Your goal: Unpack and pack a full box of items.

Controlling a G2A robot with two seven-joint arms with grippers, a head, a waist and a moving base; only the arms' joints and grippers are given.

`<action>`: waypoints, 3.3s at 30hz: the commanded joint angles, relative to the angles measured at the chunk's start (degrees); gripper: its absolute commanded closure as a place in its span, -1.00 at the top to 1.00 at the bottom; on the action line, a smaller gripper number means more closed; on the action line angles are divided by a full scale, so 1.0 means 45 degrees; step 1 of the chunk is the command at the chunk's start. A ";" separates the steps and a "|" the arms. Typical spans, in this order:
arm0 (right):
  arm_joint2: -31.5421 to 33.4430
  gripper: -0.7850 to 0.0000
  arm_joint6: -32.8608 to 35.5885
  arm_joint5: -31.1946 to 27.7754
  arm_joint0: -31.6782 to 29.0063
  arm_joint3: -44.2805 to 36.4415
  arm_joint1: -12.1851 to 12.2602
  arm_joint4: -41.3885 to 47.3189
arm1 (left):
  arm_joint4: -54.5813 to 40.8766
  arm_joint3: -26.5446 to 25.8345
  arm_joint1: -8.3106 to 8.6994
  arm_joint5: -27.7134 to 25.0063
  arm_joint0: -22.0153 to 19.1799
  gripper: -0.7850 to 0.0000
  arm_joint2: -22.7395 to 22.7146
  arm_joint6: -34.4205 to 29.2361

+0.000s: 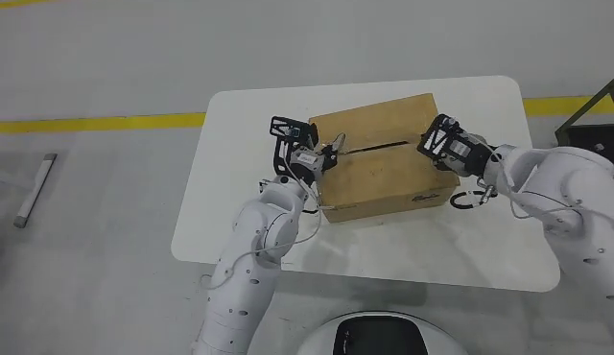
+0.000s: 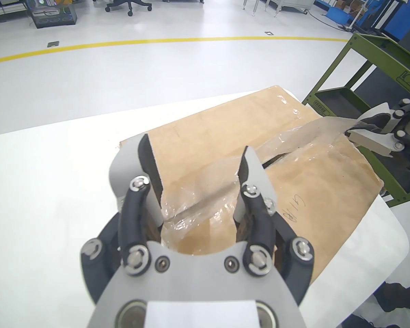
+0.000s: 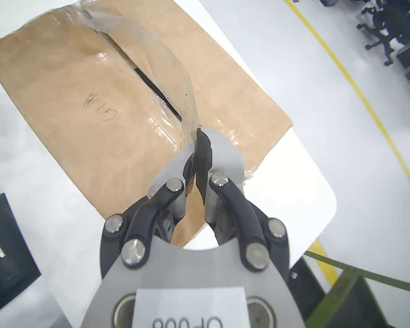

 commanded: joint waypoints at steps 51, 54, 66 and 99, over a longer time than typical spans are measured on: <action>0.0437 0.69 -0.2956 -0.0006 -0.0112 0.0615 0.0209 -0.2935 | -0.0163 0.1316 -0.0196 -0.0314 -0.0452 -0.62 0.0888 -0.0509; 0.0550 0.75 -0.2852 0.0565 0.0003 0.0830 0.0173 -0.2551 | -0.0159 0.1287 -0.0195 -0.0320 -0.0433 -0.58 0.0885 -0.0518; 0.0935 1.00 -0.1453 0.3241 0.0753 0.1790 -0.0036 -0.0246 | -0.0100 0.1138 -0.0183 -0.0390 -0.0369 0.38 0.0844 -0.0489; -0.0561 -1.00 -0.5204 0.7330 -0.1782 -0.0215 -0.1073 0.8822 | 0.2824 -0.1769 0.0650 0.0748 0.2556 1.00 -0.3295 0.0171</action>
